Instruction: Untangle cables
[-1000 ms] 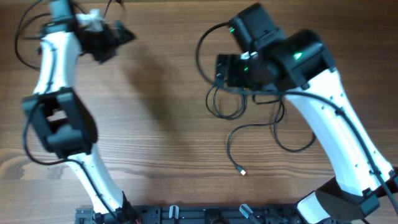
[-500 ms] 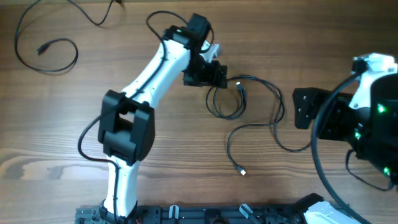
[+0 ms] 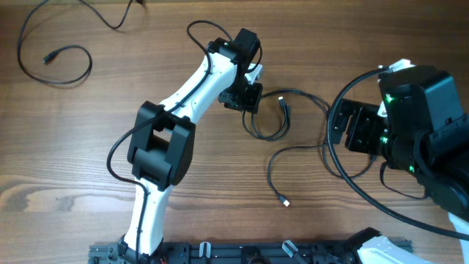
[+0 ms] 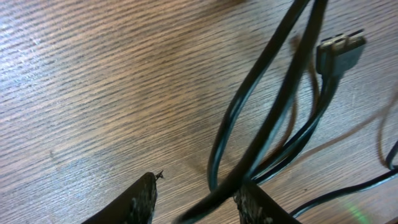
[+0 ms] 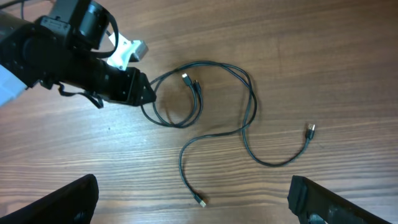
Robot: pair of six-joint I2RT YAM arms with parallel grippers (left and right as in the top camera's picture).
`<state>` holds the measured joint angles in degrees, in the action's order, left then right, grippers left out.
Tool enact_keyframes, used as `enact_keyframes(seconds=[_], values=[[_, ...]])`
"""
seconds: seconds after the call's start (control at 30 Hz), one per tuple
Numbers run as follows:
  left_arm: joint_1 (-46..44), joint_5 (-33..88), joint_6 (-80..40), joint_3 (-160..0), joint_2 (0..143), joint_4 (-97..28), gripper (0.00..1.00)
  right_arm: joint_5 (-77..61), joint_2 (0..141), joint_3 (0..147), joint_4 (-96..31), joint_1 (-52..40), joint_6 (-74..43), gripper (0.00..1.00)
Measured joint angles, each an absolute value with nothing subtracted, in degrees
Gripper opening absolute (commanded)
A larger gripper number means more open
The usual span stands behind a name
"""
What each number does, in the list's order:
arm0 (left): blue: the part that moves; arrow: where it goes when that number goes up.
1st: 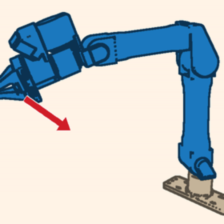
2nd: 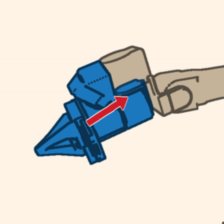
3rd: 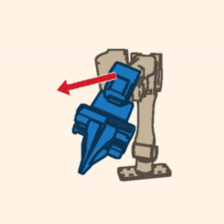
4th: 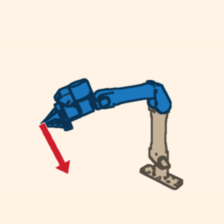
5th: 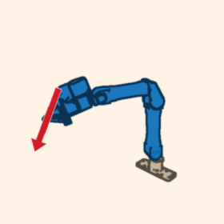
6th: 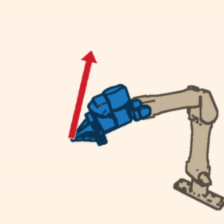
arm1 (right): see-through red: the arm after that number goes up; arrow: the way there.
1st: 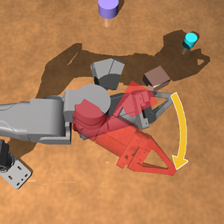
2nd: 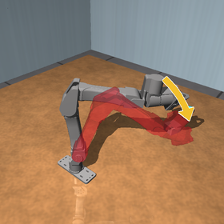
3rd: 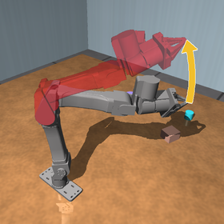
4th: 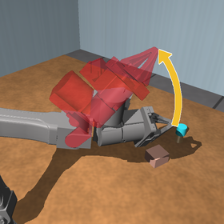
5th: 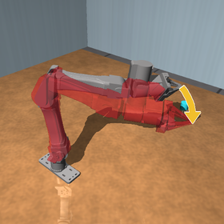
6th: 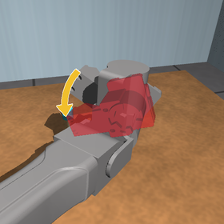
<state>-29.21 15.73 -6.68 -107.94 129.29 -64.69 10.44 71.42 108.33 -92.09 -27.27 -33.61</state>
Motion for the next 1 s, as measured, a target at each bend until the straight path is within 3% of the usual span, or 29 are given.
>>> enact_keyframes(seconds=[0.03,0.1,0.3,0.47,0.67,0.77,1.0], values=[[-29.2,15.9,-6.7,-107.9,129.5,-64.7,0.13,10.3,71.4,108.3,-91.6,-27.3,-33.6,1.0],[-29.2,15.9,-6.7,-107.9,129.5,-64.8,0.04,10.3,71.4,108.3,-91.1,-27.3,-33.6,1.0],[-29.2,18.0,-6.5,-118.4,129.0,-74.3,0.04,10.3,71.4,103.6,-85.8,-27.3,-33.8,1.0],[-29.2,30.3,-6.5,-126.3,119.4,-74.1,0.04,10.3,71.9,95.2,-79.8,-27.3,-36.5,1.0],[-29.2,47.8,-6.5,-126.6,112.1,-70.1,0.04,9.4,76.5,89.3,-74.0,-27.2,-39.2,1.0],[-29.2,50.2,-8.3,-126.6,109.7,-69.4,0.04,7.6,77.5,89.3,-70.8,-24.5,-39.4,1.0],[-29.2,63.9,-22.2,-126.6,107.1,-52.1,0.04,-0.9,77.5,89.3,-67.8,-21.7,-37.0,1.0]])
